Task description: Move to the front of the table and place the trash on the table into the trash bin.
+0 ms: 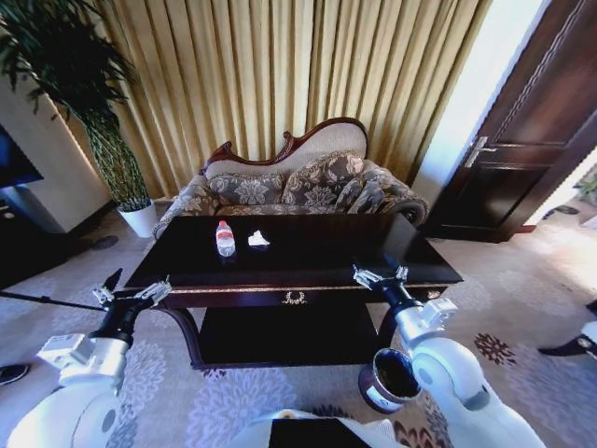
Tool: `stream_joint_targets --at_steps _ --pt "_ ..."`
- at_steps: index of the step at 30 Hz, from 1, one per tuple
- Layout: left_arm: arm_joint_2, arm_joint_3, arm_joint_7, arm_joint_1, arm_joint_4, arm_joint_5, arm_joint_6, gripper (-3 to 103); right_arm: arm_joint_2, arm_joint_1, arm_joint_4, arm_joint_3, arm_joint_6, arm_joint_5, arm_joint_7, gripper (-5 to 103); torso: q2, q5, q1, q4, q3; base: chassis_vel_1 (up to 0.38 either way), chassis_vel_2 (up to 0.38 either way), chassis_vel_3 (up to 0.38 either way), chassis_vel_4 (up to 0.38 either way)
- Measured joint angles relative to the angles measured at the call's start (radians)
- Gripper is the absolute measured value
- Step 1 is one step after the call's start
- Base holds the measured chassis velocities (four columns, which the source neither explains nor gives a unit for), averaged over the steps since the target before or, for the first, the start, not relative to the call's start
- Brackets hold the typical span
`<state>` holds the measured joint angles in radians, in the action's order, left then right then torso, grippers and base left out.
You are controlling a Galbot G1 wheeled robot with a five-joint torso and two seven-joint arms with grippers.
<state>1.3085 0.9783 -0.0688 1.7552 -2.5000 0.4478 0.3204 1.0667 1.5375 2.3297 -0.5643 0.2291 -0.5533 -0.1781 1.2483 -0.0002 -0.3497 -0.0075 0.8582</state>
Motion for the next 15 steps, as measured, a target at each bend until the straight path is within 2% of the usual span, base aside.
stream_joint_targets --at_steps 5,9,10,12,15 --pt "-0.001 0.008 0.0 0.011 0.0 0.002 -0.011 100 -0.036 -0.016 -0.01 0.017 -0.003 -0.058 0.009 100 0.0 0.0 0.0 -0.0001 0.0 -0.015 0.024 0.022 -0.021" --pt "0.001 0.037 0.0 0.032 0.0 0.023 -0.037 100 -0.137 -0.105 -0.034 0.035 0.015 -0.172 0.013 100 0.0 0.0 0.0 0.0003 0.0 0.0 0.0 0.0 0.0" --pt "0.001 0.037 0.0 0.032 0.0 0.023 -0.037 100 -0.137 -0.105 -0.034 0.035 0.015 -0.172 0.013 100 0.0 0.0 0.0 0.0003 0.0 0.0 0.0 0.0 0.0" --pt "0.004 0.054 0.0 0.042 0.0 0.04 -0.048 100 -0.184 -0.15 -0.051 0.058 0.025 -0.214 0.017 100 0.0 0.0 0.0 0.0001 0.0 0.0 0.0 0.0 0.0" --pt "0.011 0.077 0.003 0.053 0.0 0.055 -0.061 100 -0.27 -0.302 -0.104 0.169 0.05 -0.307 0.017 100 0.0 0.0002 0.0 0.0001 0.0 0.0 0.0 0.0 0.0"
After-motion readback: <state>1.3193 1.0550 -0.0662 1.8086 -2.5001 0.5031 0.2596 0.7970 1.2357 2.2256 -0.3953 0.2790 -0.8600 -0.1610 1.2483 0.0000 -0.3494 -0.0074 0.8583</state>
